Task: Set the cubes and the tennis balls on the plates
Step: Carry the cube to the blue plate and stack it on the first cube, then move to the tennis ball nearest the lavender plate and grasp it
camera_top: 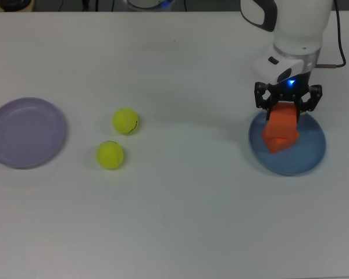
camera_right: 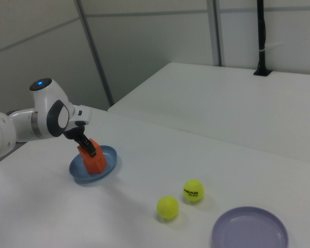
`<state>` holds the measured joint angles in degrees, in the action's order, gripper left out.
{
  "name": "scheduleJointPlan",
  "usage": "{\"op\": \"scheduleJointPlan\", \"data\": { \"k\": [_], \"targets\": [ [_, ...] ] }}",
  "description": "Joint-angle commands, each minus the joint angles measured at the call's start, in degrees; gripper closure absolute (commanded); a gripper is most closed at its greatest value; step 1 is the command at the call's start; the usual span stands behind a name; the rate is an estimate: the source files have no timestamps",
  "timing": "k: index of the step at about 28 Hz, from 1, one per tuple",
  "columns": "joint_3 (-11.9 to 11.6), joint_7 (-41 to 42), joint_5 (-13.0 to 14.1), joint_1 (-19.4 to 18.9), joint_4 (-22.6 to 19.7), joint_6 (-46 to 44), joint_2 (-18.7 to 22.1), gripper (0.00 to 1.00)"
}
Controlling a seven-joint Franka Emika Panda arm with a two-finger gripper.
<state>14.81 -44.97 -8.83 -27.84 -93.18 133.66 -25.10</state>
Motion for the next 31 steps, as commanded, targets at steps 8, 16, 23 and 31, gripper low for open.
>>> {"op": "scheduleJointPlan", "data": {
  "k": [8,16,23,31],
  "targets": [
    [-0.66,-0.47,0.04,0.86,-0.07,-5.59,8.05,0.0],
    [-4.43,6.73,8.03,4.55,-0.86,-14.74,13.23,0.0],
    [-11.38,12.45,9.62,4.64,-6.49,-16.76,16.93,0.0],
    [-18.76,20.44,11.2,5.34,-10.44,-17.82,16.67,0.0]
  ]
}}
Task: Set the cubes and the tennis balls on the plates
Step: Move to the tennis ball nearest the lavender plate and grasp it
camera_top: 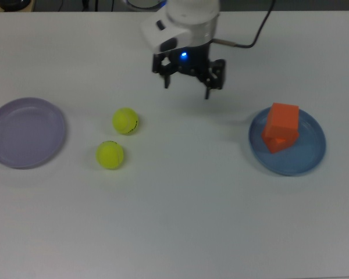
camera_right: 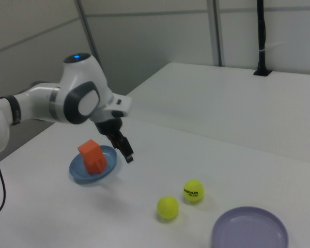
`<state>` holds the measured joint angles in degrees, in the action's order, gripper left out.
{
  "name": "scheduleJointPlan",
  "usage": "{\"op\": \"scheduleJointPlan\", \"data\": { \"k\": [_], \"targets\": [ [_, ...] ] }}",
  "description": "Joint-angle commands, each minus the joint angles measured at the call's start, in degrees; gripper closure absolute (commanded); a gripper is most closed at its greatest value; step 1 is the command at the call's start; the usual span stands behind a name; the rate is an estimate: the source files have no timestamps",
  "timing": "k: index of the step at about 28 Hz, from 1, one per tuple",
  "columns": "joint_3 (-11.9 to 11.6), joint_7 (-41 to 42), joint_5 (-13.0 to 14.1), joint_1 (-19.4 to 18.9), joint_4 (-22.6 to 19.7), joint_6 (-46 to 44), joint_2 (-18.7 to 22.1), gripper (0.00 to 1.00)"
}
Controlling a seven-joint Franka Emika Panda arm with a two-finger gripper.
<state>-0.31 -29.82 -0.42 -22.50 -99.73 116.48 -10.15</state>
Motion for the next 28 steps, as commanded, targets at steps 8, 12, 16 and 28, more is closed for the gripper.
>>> {"op": "scheduleJointPlan", "data": {
  "k": [8,12,16,28],
  "targets": [
    [-10.05,13.81,5.87,1.4,-5.65,-0.03,-0.21,0.0],
    [-11.37,15.05,5.96,1.75,-5.74,0.33,-1.88,0.0],
    [-11.64,16.28,6.13,2.19,-6.35,3.3,-3.99,0.0],
    [-11.47,16.37,6.31,2.11,-7.76,8.06,-7.68,0.0]
  ]
}}
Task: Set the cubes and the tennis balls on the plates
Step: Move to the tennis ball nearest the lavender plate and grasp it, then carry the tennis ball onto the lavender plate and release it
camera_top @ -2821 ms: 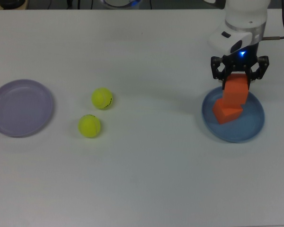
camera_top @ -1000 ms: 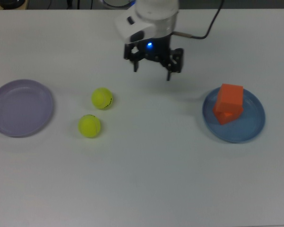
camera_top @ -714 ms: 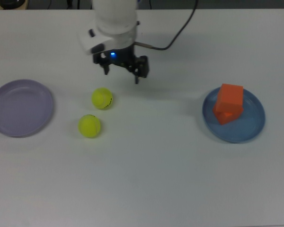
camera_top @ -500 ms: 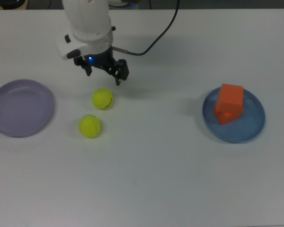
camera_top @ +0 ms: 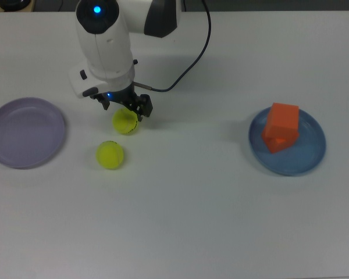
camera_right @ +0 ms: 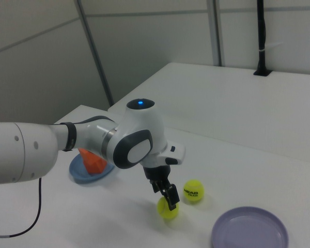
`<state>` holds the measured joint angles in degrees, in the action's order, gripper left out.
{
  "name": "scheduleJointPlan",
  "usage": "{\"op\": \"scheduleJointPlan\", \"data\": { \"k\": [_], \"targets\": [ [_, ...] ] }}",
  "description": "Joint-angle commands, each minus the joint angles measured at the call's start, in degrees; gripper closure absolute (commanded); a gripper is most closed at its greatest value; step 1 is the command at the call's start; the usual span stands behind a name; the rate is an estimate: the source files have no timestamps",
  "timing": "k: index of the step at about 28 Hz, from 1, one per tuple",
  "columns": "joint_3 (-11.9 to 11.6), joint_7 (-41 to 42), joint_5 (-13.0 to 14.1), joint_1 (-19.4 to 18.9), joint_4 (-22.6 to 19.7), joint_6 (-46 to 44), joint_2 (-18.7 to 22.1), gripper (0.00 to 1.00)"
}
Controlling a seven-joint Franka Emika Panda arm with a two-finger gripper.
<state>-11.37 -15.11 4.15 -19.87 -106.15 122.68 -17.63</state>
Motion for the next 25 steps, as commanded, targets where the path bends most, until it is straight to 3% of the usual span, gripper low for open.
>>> {"op": "scheduleJointPlan", "data": {
  "k": [1,10,14,15,16,18,22,25],
  "targets": [
    [-0.4,1.67,1.74,-0.52,-1.34,2.12,-0.56,0.0],
    [-0.4,1.84,1.74,-0.52,-1.34,3.0,-2.85,0.03],
    [-0.4,3.6,1.82,-0.35,-1.16,3.0,-3.99,0.39],
    [-0.4,3.77,1.74,-0.17,-1.07,3.0,-3.99,0.51],
    [-0.49,4.56,1.82,0.35,-0.81,3.0,-3.82,0.75],
    [-0.58,5.35,1.91,0.62,-0.55,2.83,-3.64,0.98],
    [-0.84,7.73,2.44,1.67,-0.46,1.78,-2.24,1.0],
    [-2.51,10.09,3.75,2.11,-0.37,0.28,-0.31,1.0]
  ]
}}
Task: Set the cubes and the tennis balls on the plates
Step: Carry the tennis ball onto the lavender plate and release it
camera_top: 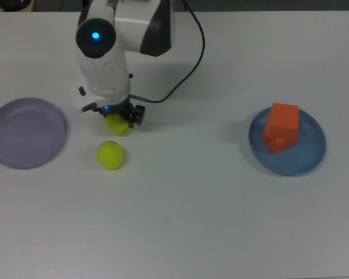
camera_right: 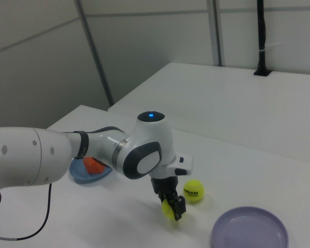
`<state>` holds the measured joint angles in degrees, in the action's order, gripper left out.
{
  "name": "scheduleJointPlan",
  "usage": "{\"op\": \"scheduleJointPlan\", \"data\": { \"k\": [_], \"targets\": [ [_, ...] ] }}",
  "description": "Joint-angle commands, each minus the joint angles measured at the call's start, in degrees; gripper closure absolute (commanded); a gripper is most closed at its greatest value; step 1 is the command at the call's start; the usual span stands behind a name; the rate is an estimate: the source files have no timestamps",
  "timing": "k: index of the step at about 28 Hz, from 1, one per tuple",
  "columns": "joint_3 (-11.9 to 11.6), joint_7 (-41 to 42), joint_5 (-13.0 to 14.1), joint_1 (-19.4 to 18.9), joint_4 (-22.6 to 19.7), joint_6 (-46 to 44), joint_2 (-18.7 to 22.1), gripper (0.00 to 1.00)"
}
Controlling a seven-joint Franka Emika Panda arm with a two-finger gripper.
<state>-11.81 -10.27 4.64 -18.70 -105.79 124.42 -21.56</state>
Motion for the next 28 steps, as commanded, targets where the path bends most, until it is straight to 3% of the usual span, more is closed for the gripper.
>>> {"op": "scheduleJointPlan", "data": {
  "k": [1,5,6,11,16,25,27,28],
  "targets": [
    [-3.82,7.35,4.57,0.95,-0.47,-2.59,4.85,1.0],
    [-8.13,11.66,8.36,0.95,1.63,-5.23,6.0,1.0],
    [-10.41,13.33,10.02,0.95,2.86,-5.67,5.92,1.0],
    [-15.69,17.98,14.15,2.08,5.06,-5.24,3.47,1.0],
    [-17.11,21.07,18.29,3.93,7.78,-5.15,-0.58,1.0],
    [-17.11,20.9,20.23,4.38,8.14,-0.58,-4.45,1.0],
    [-17.11,20.73,20.93,4.38,8.23,-0.31,-5.42,0.74],
    [-17.11,20.73,21.02,4.29,8.23,-0.31,-5.6,0.49]
  ]
}}
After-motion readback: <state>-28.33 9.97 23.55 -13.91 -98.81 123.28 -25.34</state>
